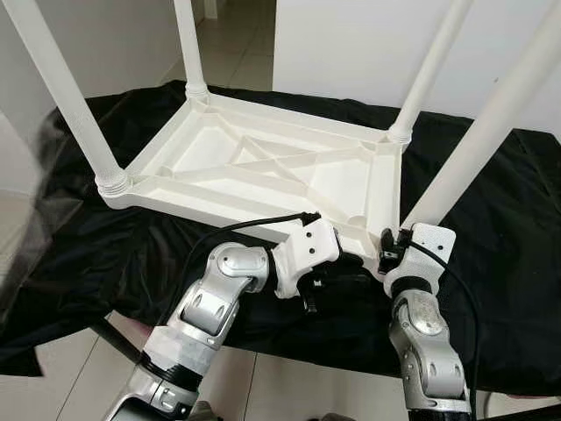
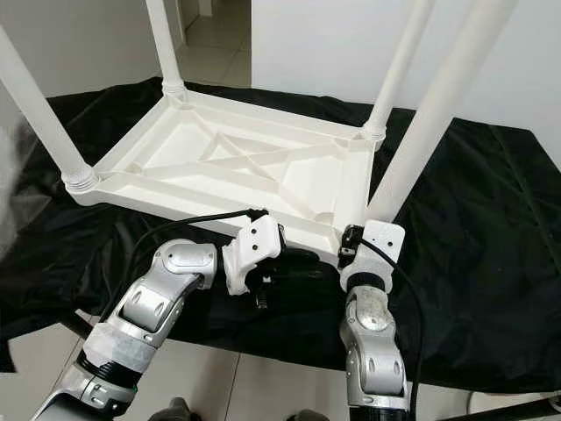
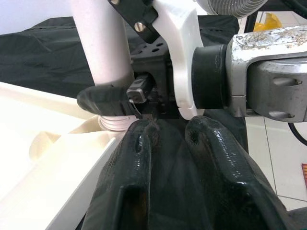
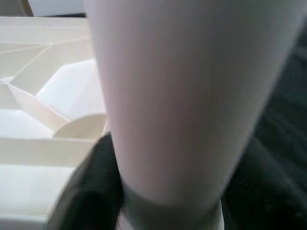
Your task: Building children table
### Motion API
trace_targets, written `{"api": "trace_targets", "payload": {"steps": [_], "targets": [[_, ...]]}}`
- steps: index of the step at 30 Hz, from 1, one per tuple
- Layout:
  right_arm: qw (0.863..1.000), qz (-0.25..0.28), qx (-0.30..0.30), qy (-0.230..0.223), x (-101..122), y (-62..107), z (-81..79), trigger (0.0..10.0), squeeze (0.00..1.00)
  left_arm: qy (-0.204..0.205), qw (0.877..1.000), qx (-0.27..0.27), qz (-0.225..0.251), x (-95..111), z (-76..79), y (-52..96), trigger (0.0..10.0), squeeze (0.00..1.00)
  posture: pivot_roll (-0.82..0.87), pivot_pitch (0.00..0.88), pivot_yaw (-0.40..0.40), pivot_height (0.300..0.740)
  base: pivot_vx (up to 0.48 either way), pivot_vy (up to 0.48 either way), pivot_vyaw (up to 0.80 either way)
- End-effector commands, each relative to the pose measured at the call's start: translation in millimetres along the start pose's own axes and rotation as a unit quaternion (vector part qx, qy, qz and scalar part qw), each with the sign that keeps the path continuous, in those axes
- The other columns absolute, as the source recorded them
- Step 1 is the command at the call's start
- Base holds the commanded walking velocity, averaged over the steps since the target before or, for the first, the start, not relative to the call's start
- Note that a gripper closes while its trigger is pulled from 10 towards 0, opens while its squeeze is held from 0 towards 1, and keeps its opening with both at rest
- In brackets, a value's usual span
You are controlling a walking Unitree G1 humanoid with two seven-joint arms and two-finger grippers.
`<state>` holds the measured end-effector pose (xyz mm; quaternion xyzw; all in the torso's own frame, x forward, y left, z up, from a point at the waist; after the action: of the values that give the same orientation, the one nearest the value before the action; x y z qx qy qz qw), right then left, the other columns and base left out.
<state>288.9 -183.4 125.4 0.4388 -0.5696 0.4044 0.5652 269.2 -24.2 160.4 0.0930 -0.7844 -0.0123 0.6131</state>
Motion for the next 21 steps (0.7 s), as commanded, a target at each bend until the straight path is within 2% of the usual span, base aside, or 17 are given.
{"api": "trace_targets", "payload": {"steps": [1,5,6,7,8,9,11,13,15,20,21], "targets": [[1.0,-0.014,-0.011,-0.007,-8,1.9,13.0,10.0,1.0,-0.002,0.999,0.052,-0.003,0,-8.0,0.5,10.0,0.0,-0.01,0.0,-0.037,0.74,0.0,0.0,0.0],[0.999,0.031,0.005,-0.015,9,2.9,16.0,10.0,1.0,0.0,0.999,0.052,-0.002,0,-7.1,0.3,10.0,0.0,-0.01,0.0,-0.039,0.74,0.0,0.0,0.0],[0.999,0.041,0.012,-0.016,12,5.5,15.3,10.0,0.75,0.0,0.999,0.053,-0.002,0,-6.7,0.5,10.0,0.0,-0.01,0.0,-0.045,0.74,0.0,0.0,0.0],[0.999,0.041,0.014,-0.014,12,7.1,14.5,10.0,0.23,0.0,0.999,0.053,-0.002,0,-6.5,0.7,10.0,0.0,0.0,0.0,-0.048,0.74,0.0,0.0,0.0],[0.999,0.041,0.014,-0.014,12,7.1,14.5,10.0,0.23,0.0,0.999,0.053,-0.002,0,-6.5,0.7,10.0,0.0,0.0,0.0,-0.048,0.74,0.0,0.0,0.0],[0.999,0.042,0.021,-0.016,12,11.0,11.8,10.0,0.0,0.0,0.999,0.054,-0.002,-1,-6.2,1.2,10.0,0.0,0.0,0.0,-0.051,0.74,0.0,0.0,0.0],[0.999,0.043,0.025,-0.019,12,13.1,10.2,10.0,0.0,0.0,0.999,0.054,-0.002,-1,-6.2,1.5,10.0,0.0,0.0,0.0,-0.051,0.74,0.0,0.0,0.0],[0.998,0.046,0.04,-0.017,11,23.4,5.6,10.0,0.0,0.0,0.998,0.055,-0.004,-1,-6.3,2.2,10.0,0.0,0.0,0.0,-0.052,0.74,0.0,0.0,0.0],[0.998,0.046,0.042,-0.016,11,24.4,5.2,10.0,0.0,0.0,0.998,0.056,-0.004,-1,-6.3,2.5,10.0,0.0,0.0,0.0,-0.052,0.74,0.0,0.0,0.0],[0.997,0.043,0.06,-0.025,7,48.3,6.4,10.0,0.0,-0.002,0.998,0.065,-0.009,-1,-11.1,7.8,10.0,0.0,0.01,0.002,-0.041,0.74,0.0,0.0,0.0],[0.996,0.043,0.069,-0.028,6,51.9,5.8,7.2,0.0,-0.002,0.998,0.068,-0.011,-2,-12.7,8.8,10.0,0.0,0.0,0.004,-0.039,0.74,0.0,0.0,0.0]]}}
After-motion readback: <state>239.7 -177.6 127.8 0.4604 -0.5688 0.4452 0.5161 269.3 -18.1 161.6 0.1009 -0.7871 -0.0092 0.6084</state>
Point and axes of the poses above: a point about 5 cm out from each wrist's last joint towards the gripper, its own y axis pointing back from the gripper into the wrist, its own x axis along the axis of the wrist's last joint, z = x × y, the point moved 4 cm from there along -y, pointing out of the wrist towards the gripper
